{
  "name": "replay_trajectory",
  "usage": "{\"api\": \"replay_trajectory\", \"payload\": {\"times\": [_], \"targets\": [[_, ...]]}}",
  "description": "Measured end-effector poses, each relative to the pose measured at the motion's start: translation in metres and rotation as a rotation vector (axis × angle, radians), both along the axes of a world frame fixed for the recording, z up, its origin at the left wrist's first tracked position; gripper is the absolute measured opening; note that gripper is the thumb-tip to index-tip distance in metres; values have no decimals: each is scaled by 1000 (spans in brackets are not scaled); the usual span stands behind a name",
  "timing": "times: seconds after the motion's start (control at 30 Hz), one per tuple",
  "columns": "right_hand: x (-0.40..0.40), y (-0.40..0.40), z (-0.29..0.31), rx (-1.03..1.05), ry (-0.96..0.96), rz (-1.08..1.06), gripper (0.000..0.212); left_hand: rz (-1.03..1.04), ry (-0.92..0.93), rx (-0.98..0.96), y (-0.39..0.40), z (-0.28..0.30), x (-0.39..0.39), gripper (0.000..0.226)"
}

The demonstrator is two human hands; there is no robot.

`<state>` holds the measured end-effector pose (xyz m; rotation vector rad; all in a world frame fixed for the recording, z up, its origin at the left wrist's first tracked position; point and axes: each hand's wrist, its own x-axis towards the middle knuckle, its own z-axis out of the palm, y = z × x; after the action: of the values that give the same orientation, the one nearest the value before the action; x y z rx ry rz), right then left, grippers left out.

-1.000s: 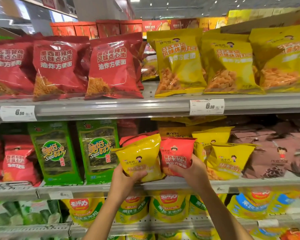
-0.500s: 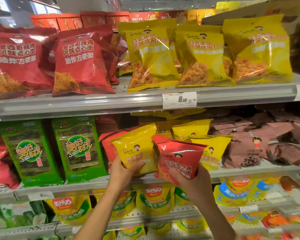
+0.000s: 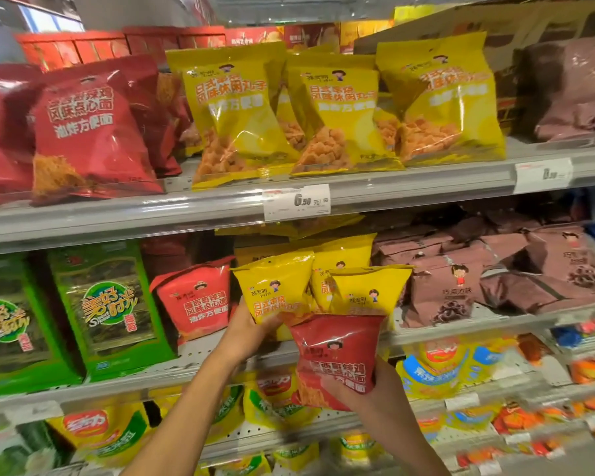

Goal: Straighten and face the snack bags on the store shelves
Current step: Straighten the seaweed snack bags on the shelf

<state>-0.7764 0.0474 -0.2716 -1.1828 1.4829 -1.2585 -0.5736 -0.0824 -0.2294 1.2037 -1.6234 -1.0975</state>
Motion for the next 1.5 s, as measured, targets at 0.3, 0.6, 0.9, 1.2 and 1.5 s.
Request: {"api": "replay_trajectory", "payload": {"times": [0.3,0.6,0.9,1.2,1.5], "targets": [[6,-4,2,24,-42,104,65,-21,-177,-43,2,-9,6,38],[42,-15,11,27,-14,202,62,244,-432,-186,48,-23,63,27],[124,-43,32,-115,22,116,32,367,-826,-494,81,-47,168,20],[178,-92,34,-159,36,41,38,213,-968,-525,83,-64,233,46],[162,-107,27,-44,119,230,46,203,-978,-516,80,-77,235,51]]}}
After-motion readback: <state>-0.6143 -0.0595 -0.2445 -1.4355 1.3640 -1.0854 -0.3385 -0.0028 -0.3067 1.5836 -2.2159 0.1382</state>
